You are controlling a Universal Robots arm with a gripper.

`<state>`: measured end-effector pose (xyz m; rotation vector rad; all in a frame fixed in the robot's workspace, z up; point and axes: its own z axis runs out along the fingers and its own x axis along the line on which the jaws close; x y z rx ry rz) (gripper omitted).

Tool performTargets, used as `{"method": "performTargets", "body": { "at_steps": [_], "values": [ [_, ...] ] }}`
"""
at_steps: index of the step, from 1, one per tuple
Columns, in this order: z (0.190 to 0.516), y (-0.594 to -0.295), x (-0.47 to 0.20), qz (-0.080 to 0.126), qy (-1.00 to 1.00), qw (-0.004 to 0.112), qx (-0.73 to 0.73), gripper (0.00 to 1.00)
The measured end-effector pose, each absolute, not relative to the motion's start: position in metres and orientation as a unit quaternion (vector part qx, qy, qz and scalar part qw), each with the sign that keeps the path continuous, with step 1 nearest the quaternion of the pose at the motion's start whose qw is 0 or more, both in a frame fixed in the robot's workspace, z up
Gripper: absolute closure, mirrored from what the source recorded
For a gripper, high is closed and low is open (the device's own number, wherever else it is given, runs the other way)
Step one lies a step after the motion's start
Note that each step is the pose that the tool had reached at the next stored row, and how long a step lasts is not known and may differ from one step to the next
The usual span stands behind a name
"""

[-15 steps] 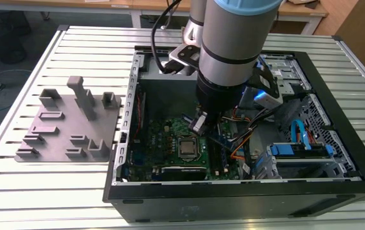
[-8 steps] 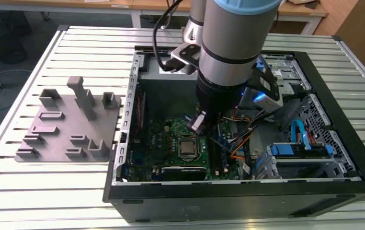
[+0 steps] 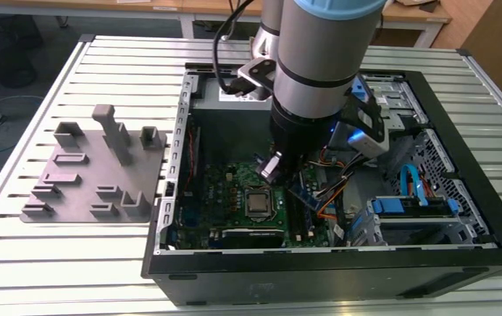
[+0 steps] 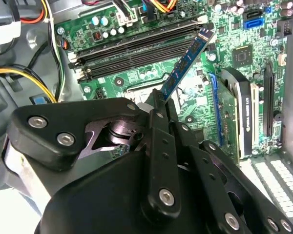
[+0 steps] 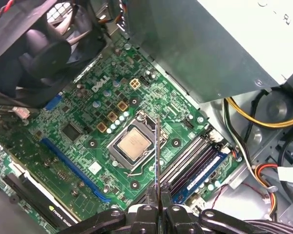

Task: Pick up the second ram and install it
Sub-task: 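Insert the second ram into the second slot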

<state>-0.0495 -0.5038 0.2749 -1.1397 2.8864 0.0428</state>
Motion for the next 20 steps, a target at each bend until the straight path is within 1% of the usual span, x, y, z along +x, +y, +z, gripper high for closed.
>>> {"method": "performTargets", "body": {
  "at_steps": [20],
  "values": [
    [0.2749, -0.5038, -0.0493, 0.01, 0.957, 0.019, -0.289, 0.86]
  ]
}}
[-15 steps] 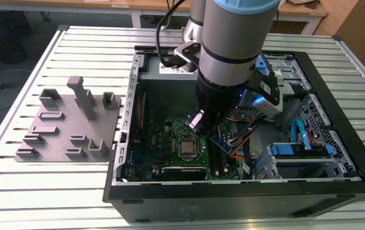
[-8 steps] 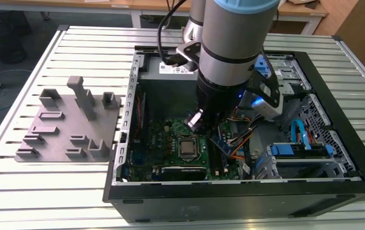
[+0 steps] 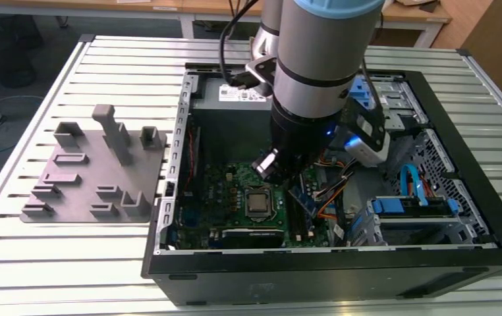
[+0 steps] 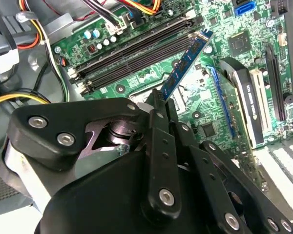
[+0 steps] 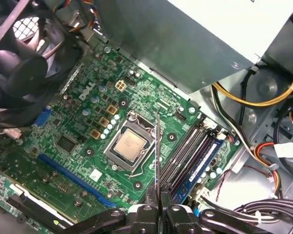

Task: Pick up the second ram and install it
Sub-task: 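Insert the second ram into the second slot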

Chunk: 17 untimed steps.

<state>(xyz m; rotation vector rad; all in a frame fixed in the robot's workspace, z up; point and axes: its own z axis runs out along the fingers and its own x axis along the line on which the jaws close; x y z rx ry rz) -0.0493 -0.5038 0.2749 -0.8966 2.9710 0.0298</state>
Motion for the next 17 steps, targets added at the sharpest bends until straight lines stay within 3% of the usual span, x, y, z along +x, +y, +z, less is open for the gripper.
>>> {"method": "performTargets", "body": {
  "at_steps": [17],
  "values": [
    [0.2749, -0.5038, -0.0492, 0.005, 0.979, 0.019, -0.203, 0.86]
  ]
}}
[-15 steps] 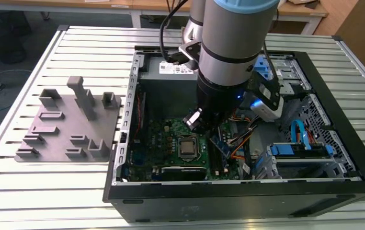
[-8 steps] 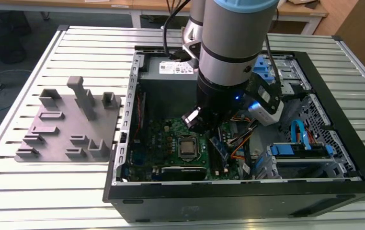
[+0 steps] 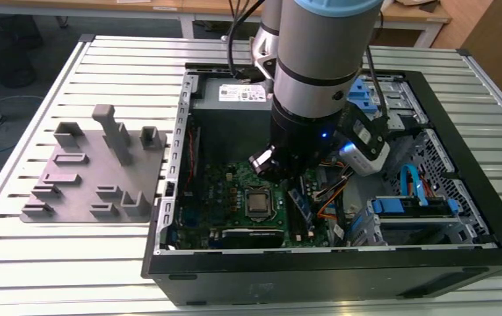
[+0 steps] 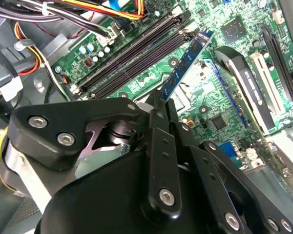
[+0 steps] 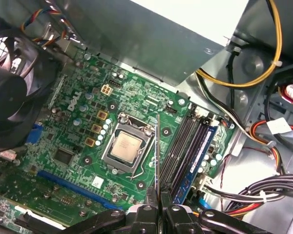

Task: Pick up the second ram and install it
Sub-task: 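Insert the second ram into the second slot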

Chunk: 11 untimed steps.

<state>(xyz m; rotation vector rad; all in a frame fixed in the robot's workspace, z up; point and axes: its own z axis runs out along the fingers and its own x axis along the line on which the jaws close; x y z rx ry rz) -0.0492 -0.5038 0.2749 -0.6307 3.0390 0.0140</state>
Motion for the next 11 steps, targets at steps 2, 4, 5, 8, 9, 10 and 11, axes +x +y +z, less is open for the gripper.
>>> {"method": "performTargets", "body": {
  "at_steps": [2, 4, 5, 8, 9, 10, 11],
  "values": [
    [0.2749, -0.5038, -0.0491, 0.004, 0.98, 0.019, -0.197, 0.86],
    [0.2749, -0.5038, -0.0491, 0.003, 0.981, 0.019, -0.191, 0.86],
    [0.2749, -0.5038, -0.0491, 0.003, 0.982, 0.019, -0.187, 0.86],
    [0.2749, -0.5038, -0.0491, 0.002, 0.984, 0.019, -0.178, 0.86],
    [0.2749, -0.5038, -0.0491, 0.001, 0.984, 0.018, -0.175, 0.86],
    [0.2749, -0.5038, -0.0491, 0.001, 0.985, 0.018, -0.172, 0.86],
    [0.2749, -0.5038, -0.0491, 0.001, 0.985, 0.018, -0.169, 0.86]
  ]
}}
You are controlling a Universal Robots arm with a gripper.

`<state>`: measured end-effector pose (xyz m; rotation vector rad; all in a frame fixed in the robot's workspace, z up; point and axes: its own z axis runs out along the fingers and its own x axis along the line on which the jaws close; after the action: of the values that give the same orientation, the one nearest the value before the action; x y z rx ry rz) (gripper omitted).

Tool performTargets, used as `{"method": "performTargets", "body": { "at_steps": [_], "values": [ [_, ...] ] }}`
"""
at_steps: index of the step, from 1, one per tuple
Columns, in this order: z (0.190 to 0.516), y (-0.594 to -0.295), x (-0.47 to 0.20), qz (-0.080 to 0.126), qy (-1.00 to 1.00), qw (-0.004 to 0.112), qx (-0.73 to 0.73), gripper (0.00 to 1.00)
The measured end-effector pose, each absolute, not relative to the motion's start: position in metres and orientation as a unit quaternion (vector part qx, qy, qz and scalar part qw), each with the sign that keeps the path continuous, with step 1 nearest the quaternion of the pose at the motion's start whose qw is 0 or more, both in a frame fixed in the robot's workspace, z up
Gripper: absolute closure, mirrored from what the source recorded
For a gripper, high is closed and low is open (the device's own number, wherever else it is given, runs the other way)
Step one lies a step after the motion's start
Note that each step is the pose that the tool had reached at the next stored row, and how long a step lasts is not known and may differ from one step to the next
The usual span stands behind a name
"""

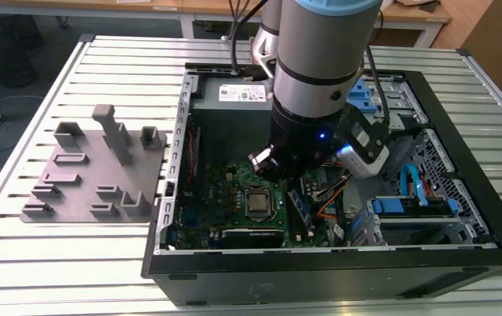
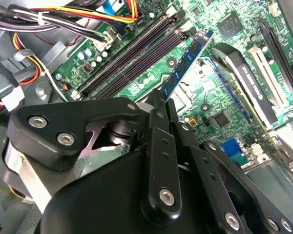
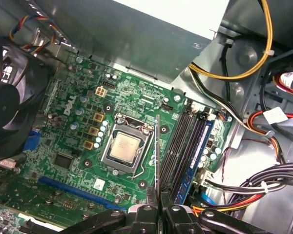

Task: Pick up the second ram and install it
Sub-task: 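Insert the second ram into the second slot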

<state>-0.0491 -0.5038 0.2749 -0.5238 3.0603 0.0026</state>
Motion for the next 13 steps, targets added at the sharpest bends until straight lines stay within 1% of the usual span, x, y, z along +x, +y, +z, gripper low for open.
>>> {"method": "performTargets", "body": {
  "at_steps": [13],
  "values": [
    [0.2749, -0.5038, -0.049, -0.003, 0.992, 0.018, -0.128, 0.86]
  ]
}}
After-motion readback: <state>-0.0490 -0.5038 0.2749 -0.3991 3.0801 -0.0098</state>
